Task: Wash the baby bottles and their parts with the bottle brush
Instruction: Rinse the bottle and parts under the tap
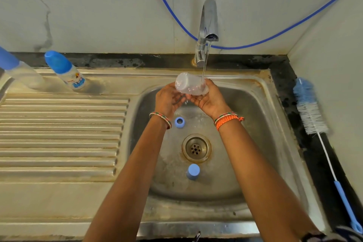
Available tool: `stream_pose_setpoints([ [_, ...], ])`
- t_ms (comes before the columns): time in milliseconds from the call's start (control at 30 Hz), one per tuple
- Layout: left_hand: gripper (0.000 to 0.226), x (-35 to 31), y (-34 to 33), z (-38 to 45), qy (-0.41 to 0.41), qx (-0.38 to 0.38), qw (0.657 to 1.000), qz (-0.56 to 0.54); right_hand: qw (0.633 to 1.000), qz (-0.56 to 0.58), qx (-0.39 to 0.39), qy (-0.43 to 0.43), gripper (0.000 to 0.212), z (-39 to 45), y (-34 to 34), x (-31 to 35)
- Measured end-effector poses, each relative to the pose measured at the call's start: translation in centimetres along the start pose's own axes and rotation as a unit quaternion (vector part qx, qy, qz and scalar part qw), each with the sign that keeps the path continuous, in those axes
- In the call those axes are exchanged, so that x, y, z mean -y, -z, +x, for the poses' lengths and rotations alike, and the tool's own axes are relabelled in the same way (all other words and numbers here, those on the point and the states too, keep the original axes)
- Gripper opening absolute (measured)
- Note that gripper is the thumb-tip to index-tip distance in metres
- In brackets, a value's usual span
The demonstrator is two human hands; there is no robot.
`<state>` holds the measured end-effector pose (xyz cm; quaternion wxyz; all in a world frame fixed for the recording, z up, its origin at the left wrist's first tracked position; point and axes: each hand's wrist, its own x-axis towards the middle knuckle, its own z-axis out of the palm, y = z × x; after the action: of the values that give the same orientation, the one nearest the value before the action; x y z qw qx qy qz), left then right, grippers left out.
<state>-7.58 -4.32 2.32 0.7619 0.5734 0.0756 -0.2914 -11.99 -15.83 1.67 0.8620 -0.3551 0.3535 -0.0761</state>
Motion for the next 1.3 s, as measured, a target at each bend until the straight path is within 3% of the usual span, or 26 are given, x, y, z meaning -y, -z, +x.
stream_pose_setpoints([
  [100,0.026,0.5,1.1,0.6,0.05,-0.021,0.998,-0.01,0.996,-0.081,-0.011,0.023,0.024,0.5,-0.1,-0.3],
  [233,0.023,1.1,1.8,0.9,0.099,-0.022,0.995,-0.006,0.989,-0.138,-0.002,0.05,0.011,0.1,-0.7,-0.3],
  [400,0.02,1.6,1.5,0.4,0.172,0.021,0.985,0.024,0.967,-0.215,-0.008,0.137,0.022,-0.3,-0.8,-0.5],
  [600,0.026,2.1,0.3,0.4,0.129,0.079,0.988,-0.027,0.906,-0.361,-0.01,0.219,0.033,-1.1,0.2,-0.5],
  [733,0.024,2.5,-0.1,0.8,0.104,0.044,0.993,0.045,0.87,-0.405,-0.036,0.278,0.039,-1.6,0.8,-0.2],
  [900,0.04,2.9,1.3,1.3,0.099,0.022,0.992,0.081,0.848,-0.411,-0.065,0.329,0.044,-2.2,1.2,-0.2],
  [1133,0.036,3.0,2.6,1.2,0.098,0.004,0.992,0.08,0.824,-0.429,-0.076,0.362,0.042,-1.8,1.2,-1.5],
  [1300,0.036,2.7,2.4,1.1,0.094,0.006,0.992,0.081,0.825,-0.446,-0.068,0.341,0.042,-1.6,1.6,-2.1],
])
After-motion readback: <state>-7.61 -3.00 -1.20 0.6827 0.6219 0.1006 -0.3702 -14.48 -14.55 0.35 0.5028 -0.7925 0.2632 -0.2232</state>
